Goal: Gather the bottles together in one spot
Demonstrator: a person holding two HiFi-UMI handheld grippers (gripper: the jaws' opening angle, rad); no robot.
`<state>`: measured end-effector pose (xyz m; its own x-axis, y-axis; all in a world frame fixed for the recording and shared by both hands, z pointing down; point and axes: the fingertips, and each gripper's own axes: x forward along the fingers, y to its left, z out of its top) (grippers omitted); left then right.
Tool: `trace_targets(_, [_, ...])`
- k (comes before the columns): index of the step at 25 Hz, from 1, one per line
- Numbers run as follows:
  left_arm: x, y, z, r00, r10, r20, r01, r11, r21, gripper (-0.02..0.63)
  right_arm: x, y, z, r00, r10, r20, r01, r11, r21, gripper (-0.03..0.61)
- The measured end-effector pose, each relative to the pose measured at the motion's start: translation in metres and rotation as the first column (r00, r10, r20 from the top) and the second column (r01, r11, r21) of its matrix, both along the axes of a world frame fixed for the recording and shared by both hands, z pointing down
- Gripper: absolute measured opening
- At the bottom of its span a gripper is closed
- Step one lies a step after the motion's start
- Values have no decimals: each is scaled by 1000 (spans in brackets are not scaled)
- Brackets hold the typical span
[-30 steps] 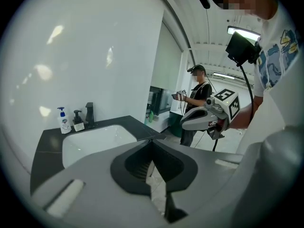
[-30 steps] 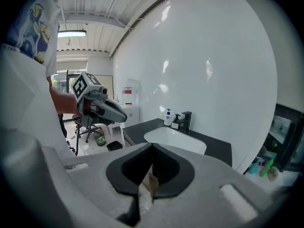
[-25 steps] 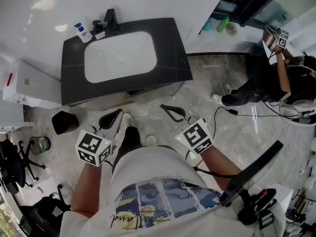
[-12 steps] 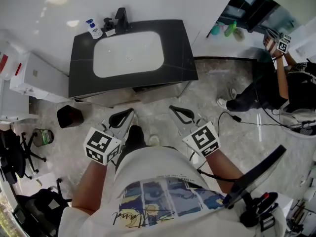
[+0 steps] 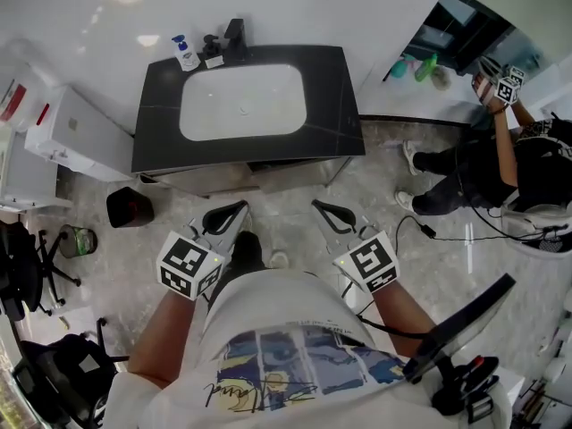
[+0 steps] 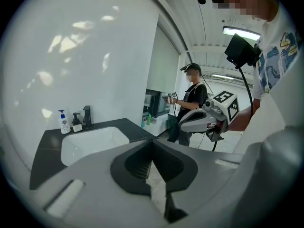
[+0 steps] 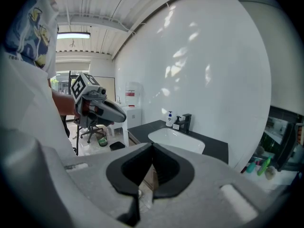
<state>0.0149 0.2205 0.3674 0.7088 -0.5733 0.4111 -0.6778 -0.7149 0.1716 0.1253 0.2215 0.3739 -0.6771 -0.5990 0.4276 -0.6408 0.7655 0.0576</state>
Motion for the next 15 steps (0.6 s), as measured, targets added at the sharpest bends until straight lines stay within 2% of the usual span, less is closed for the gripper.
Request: trace_targets(15, [-5, -1, 2, 1000, -2, -3, 2, 1000, -7, 2, -6, -4, -1, 1000, -12, -10, 12, 1000, 5, 0])
